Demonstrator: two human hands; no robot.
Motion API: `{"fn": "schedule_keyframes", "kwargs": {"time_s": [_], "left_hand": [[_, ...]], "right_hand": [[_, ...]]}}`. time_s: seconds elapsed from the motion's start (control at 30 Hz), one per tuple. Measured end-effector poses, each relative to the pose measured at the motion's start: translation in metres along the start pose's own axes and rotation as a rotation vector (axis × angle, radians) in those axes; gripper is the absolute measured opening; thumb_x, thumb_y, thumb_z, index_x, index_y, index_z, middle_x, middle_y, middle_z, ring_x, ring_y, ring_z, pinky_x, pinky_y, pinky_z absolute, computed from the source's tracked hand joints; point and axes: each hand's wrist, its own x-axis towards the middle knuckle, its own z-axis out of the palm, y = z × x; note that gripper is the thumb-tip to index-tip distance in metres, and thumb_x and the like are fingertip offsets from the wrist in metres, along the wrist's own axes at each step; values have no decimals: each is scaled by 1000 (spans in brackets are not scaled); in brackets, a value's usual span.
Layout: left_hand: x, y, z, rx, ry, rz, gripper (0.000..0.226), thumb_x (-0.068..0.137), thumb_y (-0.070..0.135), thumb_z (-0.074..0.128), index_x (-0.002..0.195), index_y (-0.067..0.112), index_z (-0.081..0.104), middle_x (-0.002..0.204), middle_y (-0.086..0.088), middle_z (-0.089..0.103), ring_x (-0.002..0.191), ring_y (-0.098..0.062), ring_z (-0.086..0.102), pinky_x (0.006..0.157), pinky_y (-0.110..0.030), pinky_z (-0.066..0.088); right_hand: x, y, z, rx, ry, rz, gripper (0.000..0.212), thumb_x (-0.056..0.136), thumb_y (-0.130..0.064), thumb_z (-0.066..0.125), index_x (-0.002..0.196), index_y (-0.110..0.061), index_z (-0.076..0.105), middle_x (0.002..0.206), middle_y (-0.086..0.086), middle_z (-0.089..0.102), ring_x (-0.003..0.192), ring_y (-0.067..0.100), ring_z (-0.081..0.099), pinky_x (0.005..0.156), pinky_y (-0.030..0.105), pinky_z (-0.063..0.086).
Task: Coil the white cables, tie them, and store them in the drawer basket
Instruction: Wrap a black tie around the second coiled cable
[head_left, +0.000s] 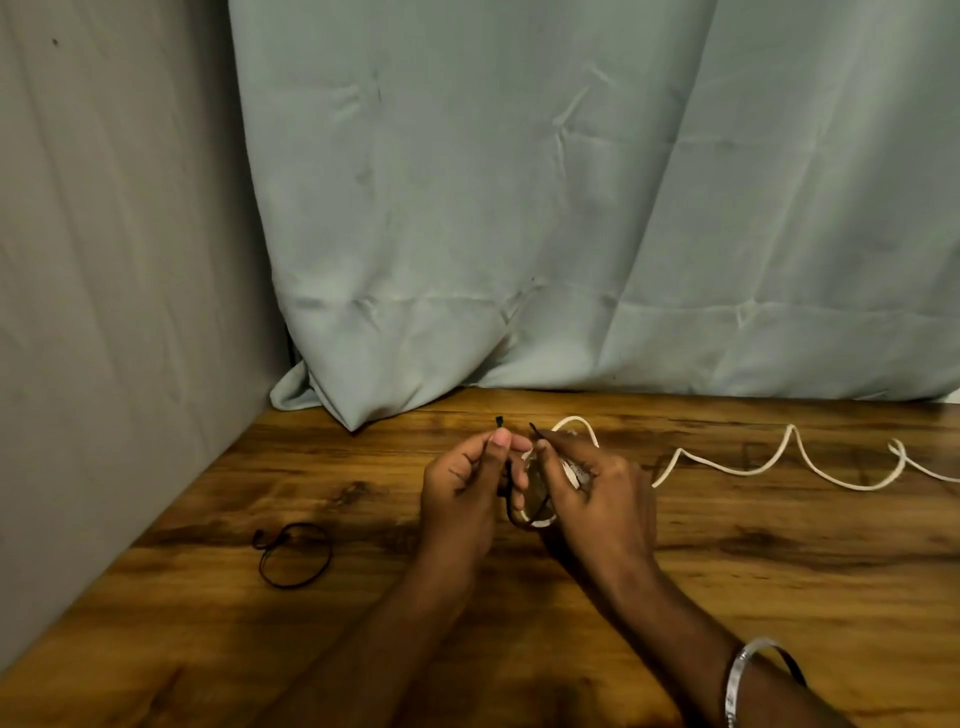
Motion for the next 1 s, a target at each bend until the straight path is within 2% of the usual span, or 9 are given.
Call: {"fn": "schedule_keyframes", "kwargs": {"time_s": [0.1, 0.23, 0.33, 0.5, 0.7, 1.0], "left_hand": [[-1, 0, 3, -107, -45, -109, 31, 103, 23, 47, 83, 10, 67, 56, 1, 52, 45, -11, 43, 47, -24, 39], [0, 2, 4, -197, -109, -178, 30, 102, 26, 44, 82, 11, 59, 54, 5, 45, 41, -7, 40, 45, -20, 32], [0, 1, 4, -208, -134, -183, 30, 102, 26, 44, 80, 13, 59, 54, 4, 44, 42, -8, 39, 45, -20, 30], [0, -1, 5, -215, -156, -185, 28, 102, 25, 44, 82, 13, 58, 54, 4, 44, 43, -8, 39, 46, -22, 28], [1, -3, 3, -218, -150, -187, 29, 101, 28, 45, 81, 14, 60, 55, 4, 44, 44, -7, 39, 45, -20, 29], [0, -3, 3, -171, -162, -201, 32, 102, 30, 46, 78, 18, 63, 56, 4, 45, 47, -9, 40, 49, -24, 28]], "right_hand": [[-1, -4, -2, -59, 9, -91, 32, 94, -52, 56, 116, -44, 77, 93, -7, 81, 77, 17, 74, 61, 32, 55], [-2, -6, -3, -74, 7, -153, 35, 96, -55, 51, 117, -44, 76, 84, -4, 80, 69, 19, 73, 55, 35, 54], [-2, -7, -3, -61, 14, -177, 33, 96, -55, 52, 118, -46, 75, 83, -4, 80, 68, 19, 73, 54, 37, 54], [-3, -9, -5, -66, 32, -179, 26, 95, -48, 61, 115, -44, 77, 81, -4, 79, 67, 18, 72, 53, 30, 50], [-2, -7, -3, -53, 14, -172, 36, 95, -56, 50, 118, -45, 76, 84, -4, 80, 70, 19, 74, 55, 36, 54], [-3, -11, -5, -40, 28, -183, 35, 95, -56, 51, 117, -44, 76, 83, -6, 80, 66, 17, 72, 53, 32, 52]]}}
